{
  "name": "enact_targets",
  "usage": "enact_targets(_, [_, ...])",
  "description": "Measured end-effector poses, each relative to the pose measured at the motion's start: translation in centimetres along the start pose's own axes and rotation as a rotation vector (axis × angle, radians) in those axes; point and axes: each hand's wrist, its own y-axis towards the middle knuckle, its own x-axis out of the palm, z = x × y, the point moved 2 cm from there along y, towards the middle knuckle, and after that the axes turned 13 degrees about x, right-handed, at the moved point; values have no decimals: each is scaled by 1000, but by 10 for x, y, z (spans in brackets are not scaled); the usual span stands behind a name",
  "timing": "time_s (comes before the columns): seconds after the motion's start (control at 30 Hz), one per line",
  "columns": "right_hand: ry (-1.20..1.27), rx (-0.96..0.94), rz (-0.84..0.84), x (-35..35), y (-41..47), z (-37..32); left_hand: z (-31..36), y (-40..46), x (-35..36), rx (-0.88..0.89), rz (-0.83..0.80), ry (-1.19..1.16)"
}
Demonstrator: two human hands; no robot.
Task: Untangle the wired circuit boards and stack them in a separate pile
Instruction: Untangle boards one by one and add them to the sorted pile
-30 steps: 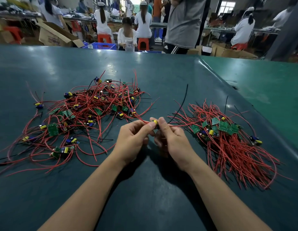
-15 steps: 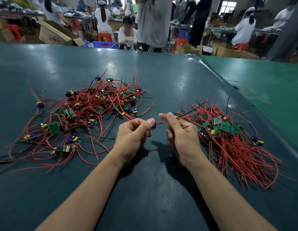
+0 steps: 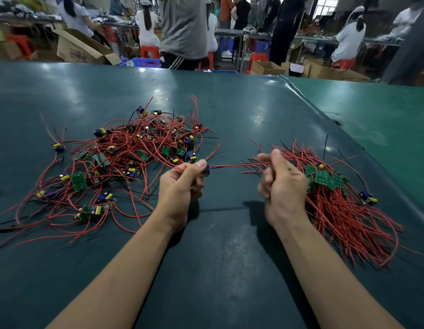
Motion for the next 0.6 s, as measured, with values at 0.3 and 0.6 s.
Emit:
enact_targets(0.3, [-256, 230, -219, 13, -15, 16, 1, 3, -3, -53, 92, -109])
enact_targets(0.6, [-221, 229, -384, 15, -24, 15, -3, -5, 3, -83, -224, 67])
